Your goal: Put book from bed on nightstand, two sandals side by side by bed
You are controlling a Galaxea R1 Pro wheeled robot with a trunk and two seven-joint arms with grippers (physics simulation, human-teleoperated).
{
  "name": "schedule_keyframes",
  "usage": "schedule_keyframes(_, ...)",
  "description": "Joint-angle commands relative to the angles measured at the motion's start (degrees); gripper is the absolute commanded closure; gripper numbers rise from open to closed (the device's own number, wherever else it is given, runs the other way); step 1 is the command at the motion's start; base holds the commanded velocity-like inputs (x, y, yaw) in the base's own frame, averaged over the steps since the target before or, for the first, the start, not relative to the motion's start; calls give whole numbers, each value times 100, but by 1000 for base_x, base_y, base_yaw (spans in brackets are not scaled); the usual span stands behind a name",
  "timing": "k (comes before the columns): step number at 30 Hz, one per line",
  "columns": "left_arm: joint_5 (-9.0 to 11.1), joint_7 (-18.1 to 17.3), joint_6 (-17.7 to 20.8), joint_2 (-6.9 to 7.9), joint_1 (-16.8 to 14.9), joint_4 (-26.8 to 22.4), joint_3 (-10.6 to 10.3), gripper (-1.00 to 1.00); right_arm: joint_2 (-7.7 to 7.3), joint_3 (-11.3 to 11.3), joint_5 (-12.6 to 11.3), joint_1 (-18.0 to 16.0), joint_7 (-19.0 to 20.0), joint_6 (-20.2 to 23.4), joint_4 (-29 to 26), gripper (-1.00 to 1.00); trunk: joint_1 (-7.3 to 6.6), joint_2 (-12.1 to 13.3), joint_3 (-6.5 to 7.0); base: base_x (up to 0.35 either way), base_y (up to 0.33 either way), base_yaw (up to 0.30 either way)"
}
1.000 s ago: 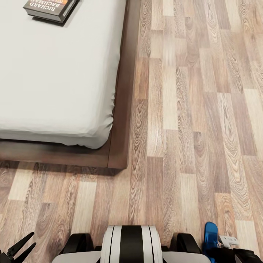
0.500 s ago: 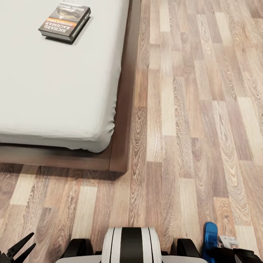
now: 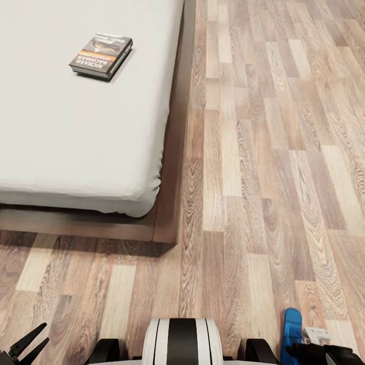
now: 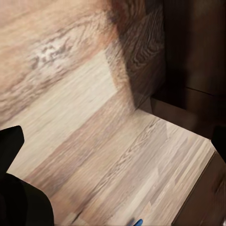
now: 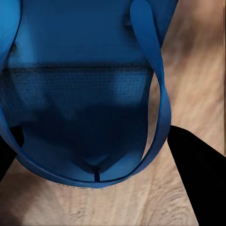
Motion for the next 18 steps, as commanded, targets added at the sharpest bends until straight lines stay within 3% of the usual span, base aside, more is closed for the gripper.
schedule_keyframes(1, 34, 5, 48, 2, 3, -4, -6, -100, 0, -19, -57, 1, 12, 49, -9, 100, -3, 0, 20, 0, 0, 0)
schedule_keyframes(18, 41, 9, 49, 19, 3, 6, -6, -100, 0, -13, -31, -1, -2, 86, -9, 100, -47, 23, 397, 0, 0, 0)
